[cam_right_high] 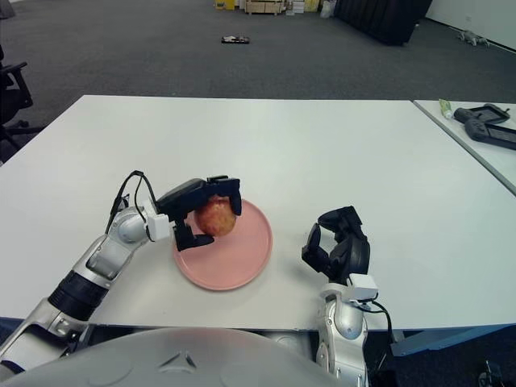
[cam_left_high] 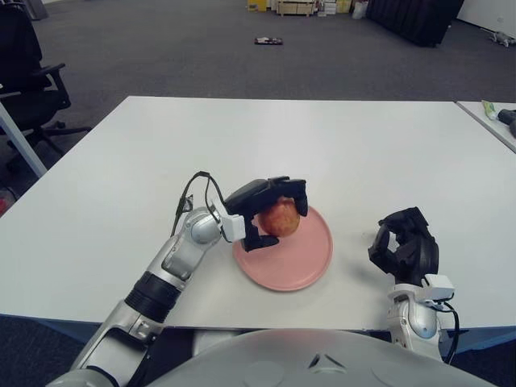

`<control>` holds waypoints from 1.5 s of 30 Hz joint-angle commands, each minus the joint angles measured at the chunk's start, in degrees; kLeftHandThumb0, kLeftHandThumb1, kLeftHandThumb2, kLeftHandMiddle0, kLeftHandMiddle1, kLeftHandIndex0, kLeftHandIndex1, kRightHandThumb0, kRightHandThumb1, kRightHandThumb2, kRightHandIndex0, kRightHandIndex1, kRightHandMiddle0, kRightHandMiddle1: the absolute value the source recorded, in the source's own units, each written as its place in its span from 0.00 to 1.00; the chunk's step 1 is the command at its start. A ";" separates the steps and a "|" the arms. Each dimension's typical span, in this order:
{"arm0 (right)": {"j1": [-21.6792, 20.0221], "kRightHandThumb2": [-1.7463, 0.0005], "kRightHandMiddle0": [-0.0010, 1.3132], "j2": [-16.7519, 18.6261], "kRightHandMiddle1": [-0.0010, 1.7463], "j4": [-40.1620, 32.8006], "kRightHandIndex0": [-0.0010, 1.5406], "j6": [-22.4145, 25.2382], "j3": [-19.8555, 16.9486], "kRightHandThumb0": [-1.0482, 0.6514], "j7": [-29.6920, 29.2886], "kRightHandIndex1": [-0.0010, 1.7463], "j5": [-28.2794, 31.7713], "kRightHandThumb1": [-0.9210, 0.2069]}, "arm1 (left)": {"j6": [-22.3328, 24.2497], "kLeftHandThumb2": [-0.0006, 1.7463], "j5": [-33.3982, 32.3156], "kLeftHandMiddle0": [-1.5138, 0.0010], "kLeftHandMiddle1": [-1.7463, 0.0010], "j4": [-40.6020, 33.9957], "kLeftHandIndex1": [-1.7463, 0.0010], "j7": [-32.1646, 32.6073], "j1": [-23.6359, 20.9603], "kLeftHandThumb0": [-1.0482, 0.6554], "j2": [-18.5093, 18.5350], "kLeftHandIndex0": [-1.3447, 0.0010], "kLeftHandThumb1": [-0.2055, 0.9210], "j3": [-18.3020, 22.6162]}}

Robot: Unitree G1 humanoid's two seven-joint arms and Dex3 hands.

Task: Put the apple into the plate.

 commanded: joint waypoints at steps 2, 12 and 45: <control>-0.93 0.31 0.41 0.21 1.00 0.24 0.73 -0.07 -0.29 0.35 -0.40 1.00 -0.31 0.45 | -6.30 0.93 5.83 0.42 0.06 3.77 0.00 2.82 -2.46 0.61 0.58 0.55 0.20 -1.58; -0.93 0.31 0.41 0.13 1.00 0.31 0.73 -0.20 -0.10 0.35 -0.62 1.00 -1.02 0.45 | -14.21 0.92 15.69 0.43 0.06 12.49 0.00 8.12 -6.34 0.61 0.40 0.56 0.22 -3.55; -0.97 0.32 0.40 0.29 1.00 0.50 0.72 0.63 -0.04 0.35 -1.03 1.00 -1.29 0.44 | -28.84 0.35 11.75 0.97 0.57 31.67 0.44 -4.16 -20.72 0.11 4.11 0.97 0.93 -14.88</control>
